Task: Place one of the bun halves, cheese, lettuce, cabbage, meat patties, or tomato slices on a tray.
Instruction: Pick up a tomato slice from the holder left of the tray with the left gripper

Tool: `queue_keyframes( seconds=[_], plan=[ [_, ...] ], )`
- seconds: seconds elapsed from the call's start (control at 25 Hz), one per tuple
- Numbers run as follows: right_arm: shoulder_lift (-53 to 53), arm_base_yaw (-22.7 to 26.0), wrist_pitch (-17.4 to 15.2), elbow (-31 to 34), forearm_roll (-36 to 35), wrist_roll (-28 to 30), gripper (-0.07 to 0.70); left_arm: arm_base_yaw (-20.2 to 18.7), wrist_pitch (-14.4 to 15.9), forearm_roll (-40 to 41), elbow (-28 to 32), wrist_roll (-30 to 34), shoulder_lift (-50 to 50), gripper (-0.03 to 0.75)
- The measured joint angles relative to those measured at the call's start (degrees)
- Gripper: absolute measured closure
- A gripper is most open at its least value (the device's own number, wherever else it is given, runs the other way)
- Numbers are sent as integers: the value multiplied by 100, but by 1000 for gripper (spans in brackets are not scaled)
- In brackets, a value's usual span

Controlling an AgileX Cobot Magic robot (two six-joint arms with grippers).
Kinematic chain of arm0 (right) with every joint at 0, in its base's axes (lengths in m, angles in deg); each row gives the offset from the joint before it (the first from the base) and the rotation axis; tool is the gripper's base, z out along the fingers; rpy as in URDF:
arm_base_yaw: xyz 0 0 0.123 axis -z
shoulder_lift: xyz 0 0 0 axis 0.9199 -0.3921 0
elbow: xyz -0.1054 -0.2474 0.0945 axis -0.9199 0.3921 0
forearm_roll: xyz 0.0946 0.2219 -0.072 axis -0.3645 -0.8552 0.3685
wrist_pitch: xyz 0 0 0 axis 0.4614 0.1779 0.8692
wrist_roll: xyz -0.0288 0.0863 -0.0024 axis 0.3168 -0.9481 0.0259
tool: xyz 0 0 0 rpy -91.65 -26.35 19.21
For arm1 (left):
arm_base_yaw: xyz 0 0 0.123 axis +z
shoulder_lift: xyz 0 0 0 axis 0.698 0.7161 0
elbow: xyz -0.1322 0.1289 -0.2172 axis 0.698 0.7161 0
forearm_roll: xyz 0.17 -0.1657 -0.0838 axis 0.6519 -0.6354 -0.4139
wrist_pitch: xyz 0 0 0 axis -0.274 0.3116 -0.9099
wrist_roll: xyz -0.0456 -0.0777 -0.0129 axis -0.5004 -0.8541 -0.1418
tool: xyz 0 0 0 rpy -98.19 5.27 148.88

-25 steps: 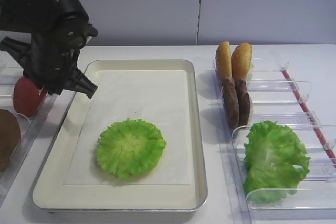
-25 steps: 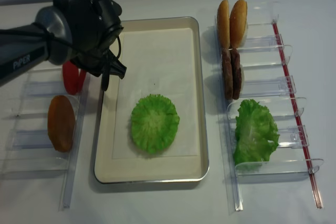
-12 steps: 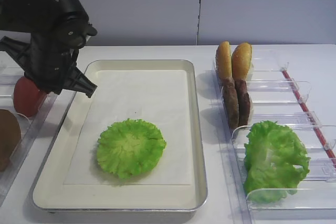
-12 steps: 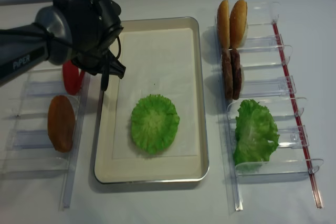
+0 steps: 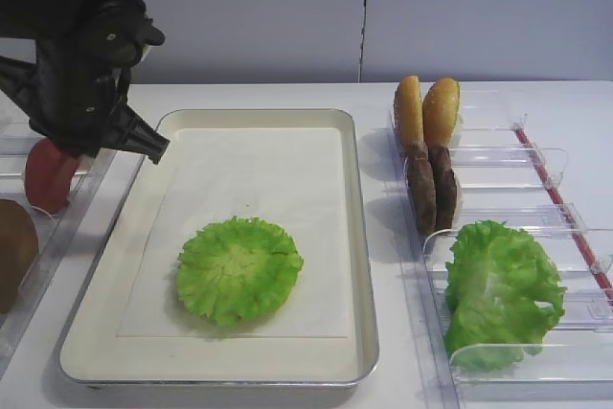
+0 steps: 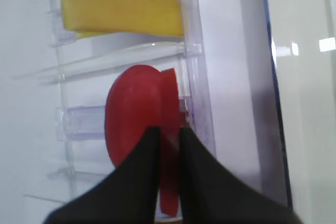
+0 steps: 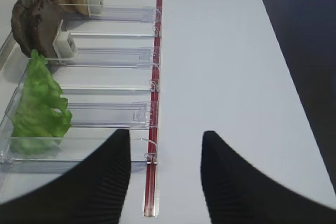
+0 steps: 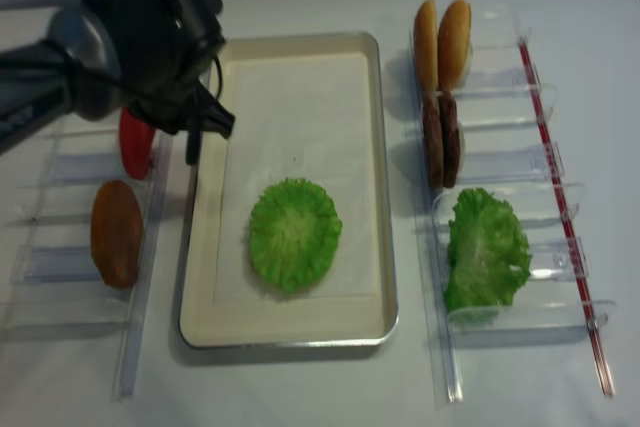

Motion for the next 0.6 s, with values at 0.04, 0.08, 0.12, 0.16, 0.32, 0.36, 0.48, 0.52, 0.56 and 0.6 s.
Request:
queue_keyframes(
  seconds=[0.04,0.08,0.12,0.16,0.32,0.36,0.48,0.52,0.56,0.6],
  plan=[
    [0,0,0,0,0,0,275,0,29,-14,0,0,-47,655],
    [0,0,0,0,0,0,284,0,96,-32,0,0,-89,655],
    [0,0,0,0,0,0,295,-34,141,-55,0,0,-137,655],
    [0,0,0,0,0,0,305,-58,173,-70,0,0,-193,655],
    [0,0,0,0,0,0,344,-278,218,-80,0,-4,-456,655],
    [0,0,0,0,0,0,351,-334,220,-105,0,-4,-512,655],
    [0,0,0,0,0,0,375,-515,294,-179,0,-4,-701,655],
    [0,0,0,0,0,0,384,-568,333,-231,0,-4,-765,655],
    [0,0,0,0,0,0,394,-623,365,-255,0,-4,-824,655],
    [0,0,0,0,0,0,403,-682,414,-279,0,-4,-885,655]
  ],
)
